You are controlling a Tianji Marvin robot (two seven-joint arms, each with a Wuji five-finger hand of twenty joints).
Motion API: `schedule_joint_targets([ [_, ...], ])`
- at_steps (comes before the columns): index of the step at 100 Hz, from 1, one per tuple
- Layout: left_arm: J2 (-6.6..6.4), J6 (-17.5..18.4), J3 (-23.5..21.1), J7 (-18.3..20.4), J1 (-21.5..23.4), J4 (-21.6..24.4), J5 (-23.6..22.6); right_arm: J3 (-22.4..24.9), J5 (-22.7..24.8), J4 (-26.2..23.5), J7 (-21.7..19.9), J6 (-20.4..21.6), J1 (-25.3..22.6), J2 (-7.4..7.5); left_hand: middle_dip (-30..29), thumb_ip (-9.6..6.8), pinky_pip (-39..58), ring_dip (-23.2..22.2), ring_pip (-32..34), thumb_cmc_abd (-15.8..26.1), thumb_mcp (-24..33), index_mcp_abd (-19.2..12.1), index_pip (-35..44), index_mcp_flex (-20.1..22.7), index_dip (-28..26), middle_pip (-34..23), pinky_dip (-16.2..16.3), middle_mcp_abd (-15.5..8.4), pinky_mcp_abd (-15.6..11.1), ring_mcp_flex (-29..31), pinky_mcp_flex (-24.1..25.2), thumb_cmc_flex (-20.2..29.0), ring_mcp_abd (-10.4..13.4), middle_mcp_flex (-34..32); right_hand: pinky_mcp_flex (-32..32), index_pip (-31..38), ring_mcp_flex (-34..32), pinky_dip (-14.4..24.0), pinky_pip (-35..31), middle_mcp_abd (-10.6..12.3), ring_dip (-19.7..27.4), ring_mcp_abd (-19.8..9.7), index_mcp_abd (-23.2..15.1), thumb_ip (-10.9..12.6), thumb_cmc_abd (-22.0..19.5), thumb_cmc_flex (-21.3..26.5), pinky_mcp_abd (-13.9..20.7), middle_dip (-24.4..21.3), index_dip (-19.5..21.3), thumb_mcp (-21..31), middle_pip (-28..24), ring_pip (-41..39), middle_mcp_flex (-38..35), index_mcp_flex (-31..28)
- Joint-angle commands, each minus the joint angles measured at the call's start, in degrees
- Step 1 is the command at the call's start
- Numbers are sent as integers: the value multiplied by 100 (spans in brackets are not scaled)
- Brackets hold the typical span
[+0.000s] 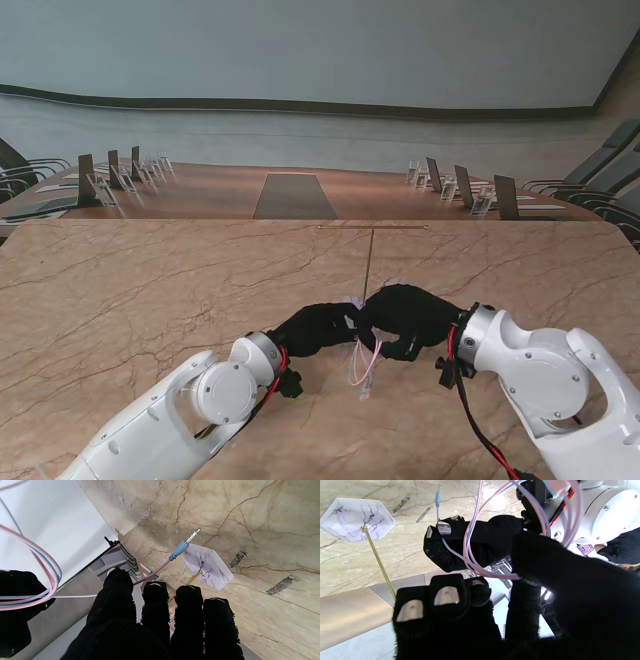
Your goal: Take the wired earphone off the rack, coil the cable and place them on the table
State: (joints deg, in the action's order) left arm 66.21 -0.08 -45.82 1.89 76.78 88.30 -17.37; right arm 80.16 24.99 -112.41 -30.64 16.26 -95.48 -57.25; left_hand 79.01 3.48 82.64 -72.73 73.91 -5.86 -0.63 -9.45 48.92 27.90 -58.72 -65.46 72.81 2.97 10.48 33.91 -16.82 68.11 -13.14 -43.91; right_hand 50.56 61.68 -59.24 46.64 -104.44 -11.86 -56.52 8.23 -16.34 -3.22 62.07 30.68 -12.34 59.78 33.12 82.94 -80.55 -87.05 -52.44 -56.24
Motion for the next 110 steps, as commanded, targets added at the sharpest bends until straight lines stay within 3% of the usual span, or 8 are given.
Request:
schedule_joint_targets([
  [1,28,-38,-16,14,45,15,-6,25,30,-66,-66,3,-61,30,30,-76,370,-147,248,-150,104,22,25,176,-226,-282,277,-215,15,167,-83,329,90,-179,71,263,-47,154,-732,-633,37,628,-155,-36,7,63,528,-100,211,657,-290,-373,-28,-276],
  [16,38,-41,-60,-56,69,28,-41,81,44,-109,-127,6,-104,42,21,-37,416,-105,291,-103,98,334,99,95,-231,-281,291,-242,77,271,-172,408,10,-337,-63,265,77,155,-654,-614,100,714,-118,-2,-58,79,471,-196,278,654,-262,-289,60,-250],
  [54,43,-11,-160,-138,77,32,-114,185,47,-208,-358,-108,-213,82,64,17,443,-13,312,129,-27,515,321,-203,-409,-213,265,-363,97,298,-241,496,-14,-369,-645,230,545,373,-313,-725,72,857,-89,40,-237,120,412,-235,490,607,-77,5,501,-188],
  [67,55,35,-177,-175,55,18,-107,242,113,-260,-408,-160,-266,89,97,27,466,-1,330,189,-56,507,388,-292,-522,-205,254,-397,88,312,-279,493,1,-360,-999,181,855,620,-68,-887,-47,878,-155,87,-311,130,468,-215,594,528,93,210,854,-164],
  [74,58,49,-195,-188,50,15,-101,296,139,-300,-482,-223,-297,99,110,31,475,4,338,203,-68,498,412,-304,-566,-203,249,-412,86,321,-292,492,12,-361,-1490,130,1280,875,240,-995,-222,896,-162,120,-421,170,541,-181,617,394,293,476,1340,-133],
  [89,67,85,-252,-243,65,18,-99,379,290,-322,-509,-272,-339,100,123,37,502,12,357,215,-81,503,423,-332,-616,-198,242,-410,98,350,-334,495,3,-381,-2447,56,2123,1487,773,-988,-660,849,-257,171,-595,220,794,-182,622,139,641,970,2284,-54],
  [110,77,126,-303,-298,92,51,-84,352,515,-300,-578,-467,-301,103,127,42,535,25,382,233,-93,507,431,-352,-660,-191,231,-410,116,389,-383,493,-4,-406,-3049,-28,2740,1696,1057,-959,-738,865,-381,235,-1083,266,944,-589,716,-329,987,1295,3036,204],
])
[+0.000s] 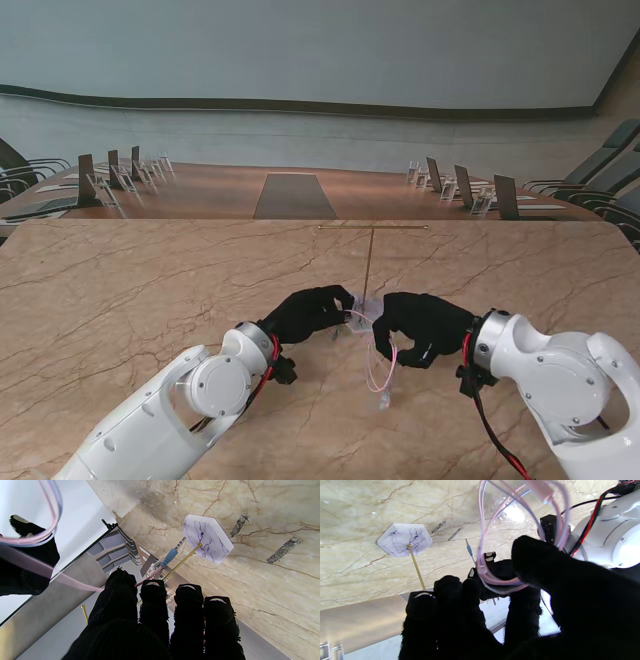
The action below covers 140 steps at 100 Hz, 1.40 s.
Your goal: Take the wired earphone off the rack, coil the cable and place them on the table
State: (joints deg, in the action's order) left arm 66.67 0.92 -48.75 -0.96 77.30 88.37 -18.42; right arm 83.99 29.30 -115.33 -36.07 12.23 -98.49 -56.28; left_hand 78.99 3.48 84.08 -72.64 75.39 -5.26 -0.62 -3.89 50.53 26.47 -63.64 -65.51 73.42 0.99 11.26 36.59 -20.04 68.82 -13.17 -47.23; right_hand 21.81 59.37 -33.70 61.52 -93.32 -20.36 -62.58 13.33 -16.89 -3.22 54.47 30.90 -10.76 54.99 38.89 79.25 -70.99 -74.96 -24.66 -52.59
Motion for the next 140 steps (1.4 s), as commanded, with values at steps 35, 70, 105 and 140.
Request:
schedule_joint_targets([
  [35,27,36,-21,20,50,72,78,-130,78,88,102,-362,49,-36,128,45,436,50,256,192,-101,-39,280,-234,-218,-176,143,-216,82,179,-150,433,-35,-97,393,645,-684,241,-294,-5,360,732,75,777,-1437,346,342,-1183,879,-566,138,-207,-1526,775],
  [70,96,0,-3,-44,64,123,405,-238,-122,184,343,-510,66,-90,-315,55,606,398,157,215,-112,213,471,-335,-205,289,-254,-46,404,576,-612,513,-304,-410,1318,1046,-1702,59,-744,-140,881,927,395,964,-953,467,-111,-1222,568,-40,180,-746,-2933,429],
  [105,131,5,-15,-21,33,263,695,-361,-159,323,464,-736,158,-123,-755,97,983,633,136,172,-129,343,881,-357,-288,383,-899,-56,539,1059,-1196,511,-319,-699,1730,1118,-2037,-284,-868,-267,1233,1006,635,984,-617,527,-422,-1367,418,287,287,-909,-3330,156],
  [140,161,-25,-25,-19,11,313,897,-401,-127,422,507,-866,226,-135,-823,94,1002,715,48,203,-113,344,979,-412,-354,396,-1127,-77,512,1123,-1302,512,-264,-686,1865,1143,-2156,-431,-955,-318,1363,1047,695,996,-480,521,-512,-1408,367,447,293,-1002,-3470,47],
])
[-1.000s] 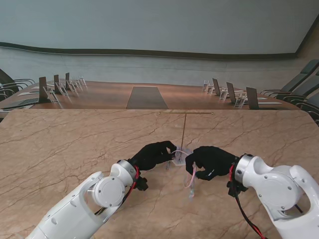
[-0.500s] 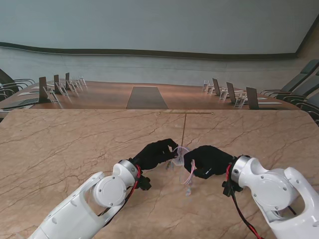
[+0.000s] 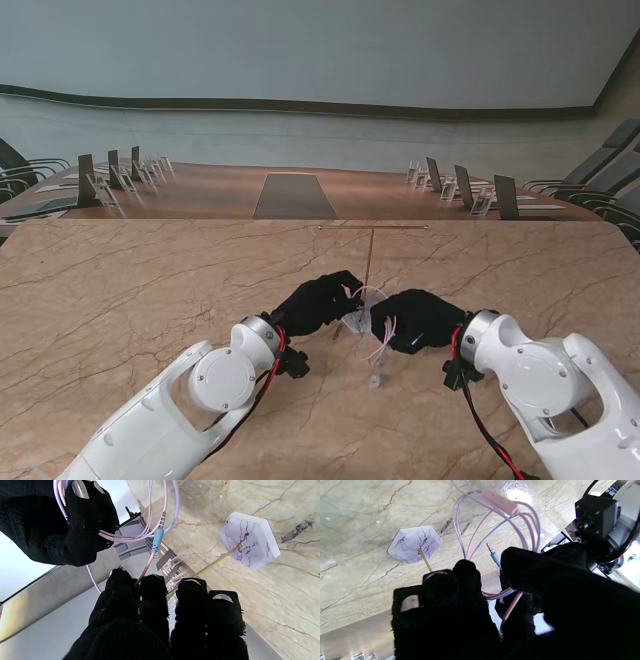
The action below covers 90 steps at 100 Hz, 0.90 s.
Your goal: Take the wired earphone off the rack, coil the cable and place them on the table
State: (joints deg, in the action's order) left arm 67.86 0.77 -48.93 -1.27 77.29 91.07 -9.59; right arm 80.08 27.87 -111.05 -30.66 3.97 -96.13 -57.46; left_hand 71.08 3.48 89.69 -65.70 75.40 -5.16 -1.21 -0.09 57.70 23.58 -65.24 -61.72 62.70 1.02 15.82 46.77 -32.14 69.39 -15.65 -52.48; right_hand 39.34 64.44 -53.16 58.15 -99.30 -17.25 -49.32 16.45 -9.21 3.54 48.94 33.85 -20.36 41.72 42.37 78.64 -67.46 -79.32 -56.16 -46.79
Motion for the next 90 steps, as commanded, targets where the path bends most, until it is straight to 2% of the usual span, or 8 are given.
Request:
schedule_joint_targets([
  [1,43,-8,-7,12,11,44,19,-9,20,-7,-44,-44,-8,-14,-32,93,440,22,46,199,-52,-39,261,-128,-195,15,-57,-84,53,102,-86,457,-14,-157,114,640,-210,-96,-358,-625,40,735,-73,320,75,226,447,-80,20,511,-62,-568,-317,-536],
  [44,59,19,-28,51,-3,127,237,-111,49,49,-103,-163,104,-7,-64,88,483,48,27,213,-26,-24,312,-161,-245,-16,-141,-127,43,146,-121,458,24,-186,157,654,-240,-148,-407,-648,93,747,-75,317,77,198,427,-90,24,548,-106,-617,-310,-544],
  [90,27,-142,-9,226,54,271,404,-258,85,112,100,-246,256,-49,-109,85,529,84,11,211,-3,30,332,-184,-218,-13,-224,-157,68,224,-193,458,26,-230,254,647,-290,-191,-469,-706,117,773,-80,308,84,189,398,-140,25,553,-173,-667,-310,-538],
])
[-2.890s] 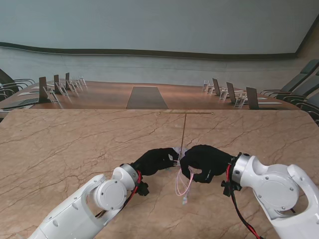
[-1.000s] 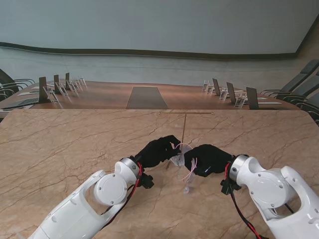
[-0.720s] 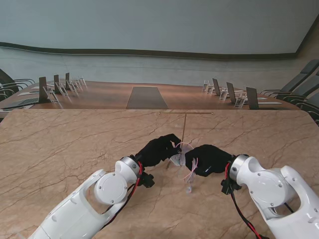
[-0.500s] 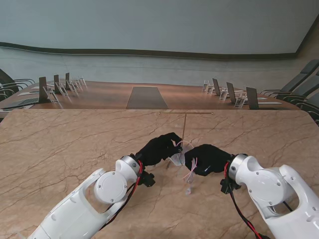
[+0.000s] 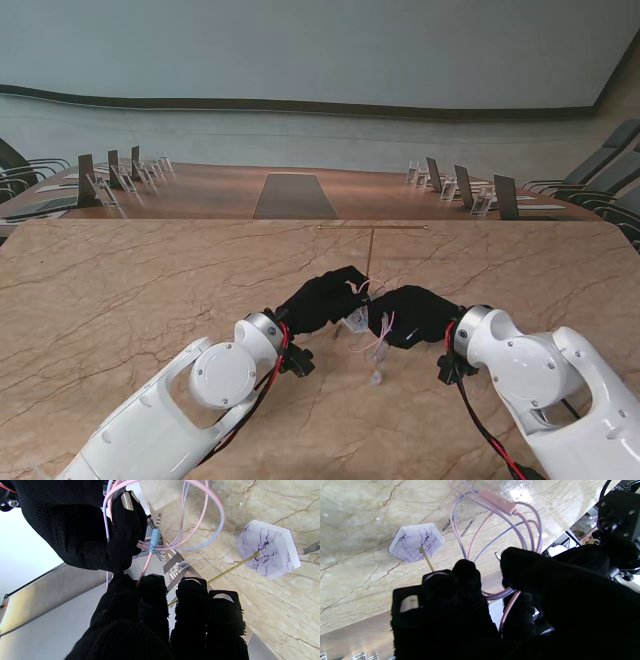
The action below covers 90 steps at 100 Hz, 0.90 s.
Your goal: Take the wired earphone off the rack, coil the cable and place them on the table
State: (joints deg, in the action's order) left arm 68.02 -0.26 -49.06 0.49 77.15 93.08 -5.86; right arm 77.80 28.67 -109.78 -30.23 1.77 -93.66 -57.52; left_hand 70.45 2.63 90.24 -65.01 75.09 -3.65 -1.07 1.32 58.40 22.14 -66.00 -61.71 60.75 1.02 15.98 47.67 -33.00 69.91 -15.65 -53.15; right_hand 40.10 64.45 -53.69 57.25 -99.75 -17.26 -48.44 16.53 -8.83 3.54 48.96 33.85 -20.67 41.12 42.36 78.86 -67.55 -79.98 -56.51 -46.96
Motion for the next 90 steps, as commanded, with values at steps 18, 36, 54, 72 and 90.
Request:
schedule_joint_targets([
  [18,23,-157,69,100,55,58,125,-76,-58,-2,141,-11,52,-62,-77,165,452,32,8,57,0,-95,261,-48,-123,21,-70,-129,83,125,-68,405,-23,-149,195,642,-251,-118,-433,-723,38,755,-117,297,83,198,423,-97,20,530,-171,-609,-276,-521],
  [36,58,-275,188,111,-28,-26,202,-84,-118,-19,174,27,78,-70,-128,155,396,57,-72,59,19,-88,257,-63,-102,97,-108,-105,98,80,-15,406,-48,-123,229,644,-269,-129,-448,-733,44,759,-112,289,88,194,417,-104,20,535,-182,-618,-284,-517],
  [54,61,-343,244,147,-72,-80,197,-41,-163,-25,262,65,58,-89,-145,153,354,54,-114,78,8,-127,265,-83,-105,117,-128,-82,95,15,43,406,-54,-92,260,648,-287,-143,-466,-759,51,789,-109,283,89,191,392,-111,14,545,-189,-631,-293,-523],
  [72,57,-317,183,80,-22,-84,109,48,-163,-39,322,139,3,-100,-135,150,345,27,-87,84,-7,-135,264,-89,-109,89,-123,-84,94,0,70,406,-39,-84,272,650,-293,-156,-476,-749,56,772,-116,283,80,182,395,-113,15,553,-208,-641,-281,-505],
  [90,49,-338,199,130,-32,-68,136,37,-191,-43,375,126,0,-112,-157,147,361,39,-107,65,9,-112,257,-69,-98,115,-109,-81,93,31,52,406,-66,-101,282,651,-297,-163,-488,-755,58,779,-121,280,82,174,393,-122,16,546,-224,-649,-280,-491],
])
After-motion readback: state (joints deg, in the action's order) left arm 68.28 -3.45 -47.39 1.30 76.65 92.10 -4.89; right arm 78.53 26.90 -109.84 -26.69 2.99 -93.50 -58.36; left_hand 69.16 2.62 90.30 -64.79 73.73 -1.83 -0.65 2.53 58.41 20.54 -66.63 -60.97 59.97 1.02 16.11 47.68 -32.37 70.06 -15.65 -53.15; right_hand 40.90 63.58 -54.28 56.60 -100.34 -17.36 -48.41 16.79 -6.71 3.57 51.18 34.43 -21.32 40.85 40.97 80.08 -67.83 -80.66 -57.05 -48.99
